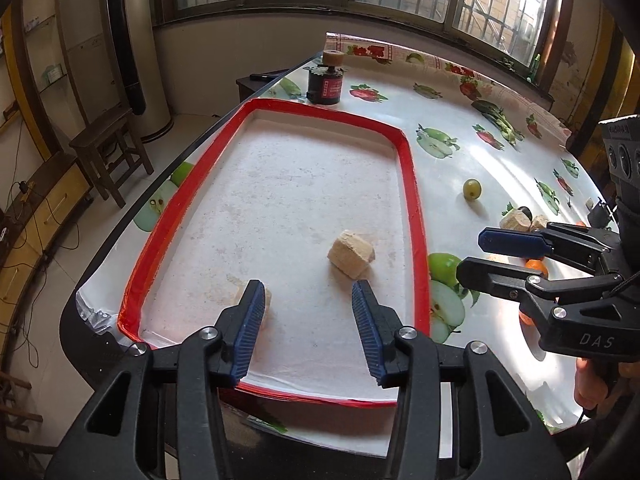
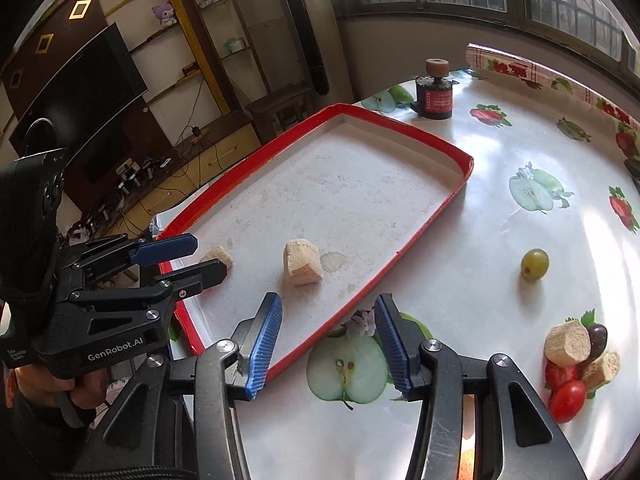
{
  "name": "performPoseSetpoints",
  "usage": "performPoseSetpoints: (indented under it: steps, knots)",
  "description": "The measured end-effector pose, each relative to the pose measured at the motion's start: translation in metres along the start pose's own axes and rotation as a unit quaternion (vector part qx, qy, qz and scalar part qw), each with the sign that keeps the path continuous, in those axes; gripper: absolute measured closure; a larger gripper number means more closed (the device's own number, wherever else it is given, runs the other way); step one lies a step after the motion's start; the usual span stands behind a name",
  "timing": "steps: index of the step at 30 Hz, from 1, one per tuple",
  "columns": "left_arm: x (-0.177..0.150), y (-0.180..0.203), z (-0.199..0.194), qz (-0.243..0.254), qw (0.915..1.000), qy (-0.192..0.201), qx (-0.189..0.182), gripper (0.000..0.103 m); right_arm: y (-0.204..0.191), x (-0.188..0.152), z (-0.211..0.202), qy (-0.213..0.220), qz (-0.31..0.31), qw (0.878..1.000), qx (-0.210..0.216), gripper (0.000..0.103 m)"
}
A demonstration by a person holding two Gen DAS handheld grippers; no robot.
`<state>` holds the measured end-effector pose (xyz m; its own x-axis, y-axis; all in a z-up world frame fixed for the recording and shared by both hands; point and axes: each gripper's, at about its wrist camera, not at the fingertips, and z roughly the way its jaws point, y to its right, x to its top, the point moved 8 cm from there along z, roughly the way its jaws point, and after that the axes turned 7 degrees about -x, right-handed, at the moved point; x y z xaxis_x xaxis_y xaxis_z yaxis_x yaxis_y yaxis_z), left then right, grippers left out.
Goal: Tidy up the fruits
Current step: 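Move both open tools back over the table toward a tangerine and block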
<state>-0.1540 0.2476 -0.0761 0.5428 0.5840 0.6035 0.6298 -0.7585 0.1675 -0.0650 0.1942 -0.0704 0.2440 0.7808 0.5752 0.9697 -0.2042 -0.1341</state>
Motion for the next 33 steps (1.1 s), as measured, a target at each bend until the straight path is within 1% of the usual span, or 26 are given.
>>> performPoseSetpoints:
  steps: [7,13,18,25,33]
  knots:
    - [-0.004,0.051,0.0,0.033,0.9988,-0.005,-0.037,0.06,0.05,-0.029,-0.038,0.015,0.05,0.998,-0.027,0.053]
    - [-0.019,0.095,0.009,0.064,0.9957,-0.025,-0.062,0.06,0.094,-0.054,-0.059,0.017,0.089,0.994,-0.055,0.053]
    - [-0.027,0.124,0.014,0.082,0.9925,-0.039,-0.083,0.06,0.121,-0.072,-0.073,0.02,0.111,0.991,-0.073,0.053]
    - [-0.032,0.158,0.022,0.104,0.9881,-0.052,-0.101,0.06,0.151,-0.09,-0.085,0.022,0.137,0.986,-0.087,0.053]
    - [-0.036,0.188,0.039,0.122,0.9823,-0.074,-0.122,0.06,0.173,-0.102,-0.084,0.017,0.157,0.983,-0.095,0.053]
